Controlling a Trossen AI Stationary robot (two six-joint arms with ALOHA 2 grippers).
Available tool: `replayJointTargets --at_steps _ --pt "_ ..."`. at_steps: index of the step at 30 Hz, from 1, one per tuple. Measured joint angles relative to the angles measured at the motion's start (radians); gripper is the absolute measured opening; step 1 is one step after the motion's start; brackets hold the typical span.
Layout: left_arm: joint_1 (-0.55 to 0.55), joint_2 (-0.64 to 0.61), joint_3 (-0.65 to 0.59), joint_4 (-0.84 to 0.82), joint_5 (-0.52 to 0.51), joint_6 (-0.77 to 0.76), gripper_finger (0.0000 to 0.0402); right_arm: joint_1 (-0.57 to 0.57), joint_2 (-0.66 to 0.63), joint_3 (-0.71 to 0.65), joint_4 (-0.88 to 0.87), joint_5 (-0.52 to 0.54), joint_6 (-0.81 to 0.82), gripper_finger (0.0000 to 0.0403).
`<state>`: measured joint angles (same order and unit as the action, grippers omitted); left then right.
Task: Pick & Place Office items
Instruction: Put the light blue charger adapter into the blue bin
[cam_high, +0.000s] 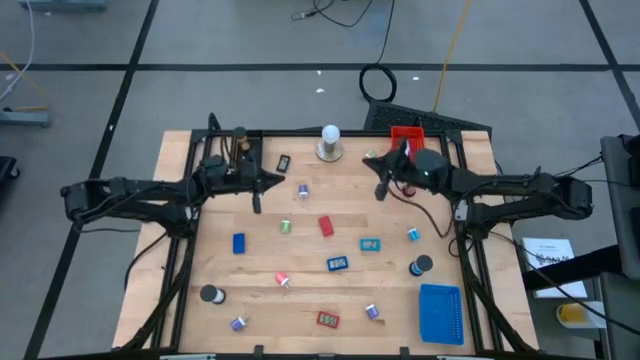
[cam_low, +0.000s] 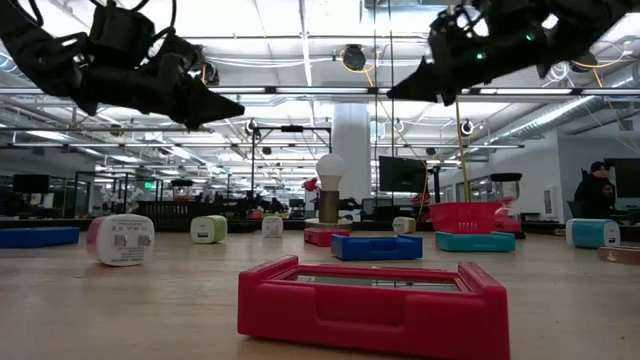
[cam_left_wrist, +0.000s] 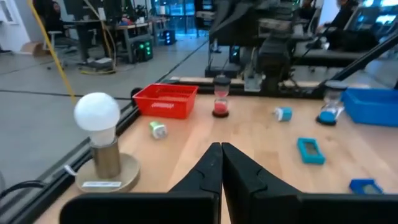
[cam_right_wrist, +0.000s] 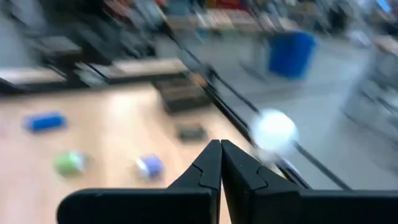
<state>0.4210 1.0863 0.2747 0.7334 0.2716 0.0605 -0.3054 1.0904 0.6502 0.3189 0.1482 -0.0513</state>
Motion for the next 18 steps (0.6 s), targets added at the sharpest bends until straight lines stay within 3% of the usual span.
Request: replayJointTargets --at_steps 4,9,13,18 --pt "0.0 0.008 0.0 -0.026 -0.002 -0.037 0.0027 0.017 0.008 0.152 -0.314 0.098 0.069 0.0" --pt "-0.024 0.008 0.0 -0.029 -0.003 -0.026 0.0036 0.125 0.012 0.252 -0.598 0.234 0.172 0.0" --pt "-0.049 0.008 0.001 0.012 -0.007 0.046 0.0037 0.257 0.012 0.301 -0.865 0.348 0.384 0.0" --pt "-0.056 0.008 0.001 0.038 -0.011 0.05 0.0037 0.386 0.011 0.35 -1.168 0.365 0.701 0.0"
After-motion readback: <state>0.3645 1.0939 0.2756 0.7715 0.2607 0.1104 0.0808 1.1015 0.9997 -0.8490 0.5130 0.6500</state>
